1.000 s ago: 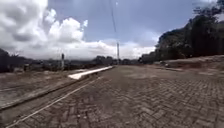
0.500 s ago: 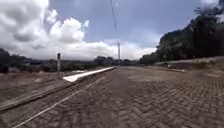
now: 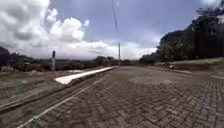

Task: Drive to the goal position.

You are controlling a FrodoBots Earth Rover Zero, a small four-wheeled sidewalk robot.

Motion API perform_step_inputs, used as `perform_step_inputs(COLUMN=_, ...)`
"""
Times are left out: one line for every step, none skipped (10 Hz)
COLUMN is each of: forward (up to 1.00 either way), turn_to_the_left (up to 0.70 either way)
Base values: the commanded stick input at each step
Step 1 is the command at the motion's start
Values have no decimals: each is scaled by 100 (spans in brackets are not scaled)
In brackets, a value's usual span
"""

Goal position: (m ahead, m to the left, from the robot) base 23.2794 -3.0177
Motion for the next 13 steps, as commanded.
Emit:
perform_step_inputs(forward=100, turn_to_the_left=0)
perform_step_inputs(forward=100, turn_to_the_left=0)
perform_step_inputs(forward=100, turn_to_the_left=0)
perform_step_inputs(forward=100, turn_to_the_left=-12)
perform_step_inputs(forward=100, turn_to_the_left=-27)
perform_step_inputs(forward=100, turn_to_the_left=-17)
perform_step_inputs(forward=100, turn_to_the_left=0)
perform_step_inputs(forward=100, turn_to_the_left=0)
perform_step_inputs(forward=100, turn_to_the_left=0)
perform_step_inputs(forward=100, turn_to_the_left=0)
perform_step_inputs(forward=100, turn_to_the_left=0)
perform_step_inputs(forward=100, turn_to_the_left=0)
perform_step_inputs(forward=100, turn_to_the_left=0)
